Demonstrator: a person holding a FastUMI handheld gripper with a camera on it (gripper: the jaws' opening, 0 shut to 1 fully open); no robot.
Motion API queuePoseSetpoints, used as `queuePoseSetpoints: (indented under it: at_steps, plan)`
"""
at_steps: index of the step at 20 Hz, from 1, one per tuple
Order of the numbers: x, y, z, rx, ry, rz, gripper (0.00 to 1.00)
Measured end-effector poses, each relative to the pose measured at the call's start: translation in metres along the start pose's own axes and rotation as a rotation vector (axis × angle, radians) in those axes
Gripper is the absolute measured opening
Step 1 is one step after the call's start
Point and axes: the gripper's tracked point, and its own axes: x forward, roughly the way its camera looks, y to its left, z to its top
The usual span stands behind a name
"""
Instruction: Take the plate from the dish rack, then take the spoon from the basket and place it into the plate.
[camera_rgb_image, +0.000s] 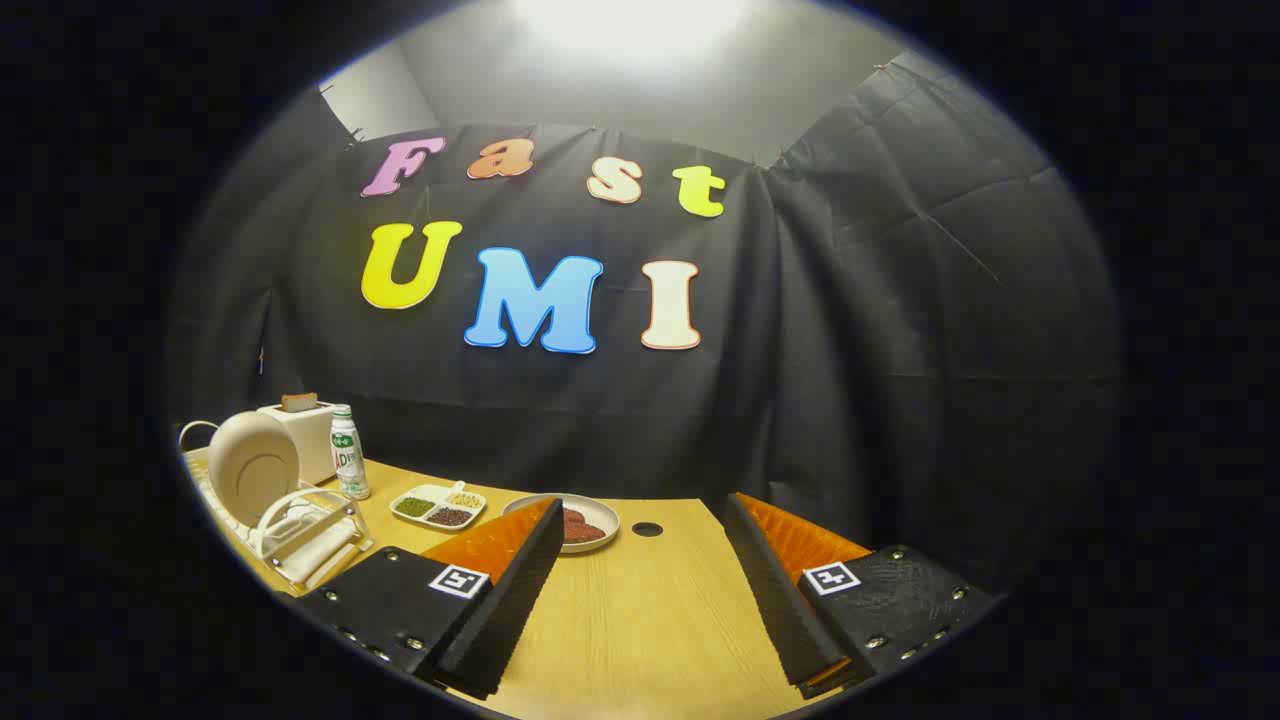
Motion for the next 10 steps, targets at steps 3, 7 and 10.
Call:
queuePoseSetpoints:
  at_steps: [3, 7, 10]
  plan:
    - [-0.033, 0.032, 0.020, 0.015, 0.025, -0.014, 0.99]
    - [-0.072, 0.085, 0.038, 0.012, 0.051, 0.015, 0.99]
    - [-0.092, 0.127, 0.045, 0.028, 0.072, 0.052, 0.99]
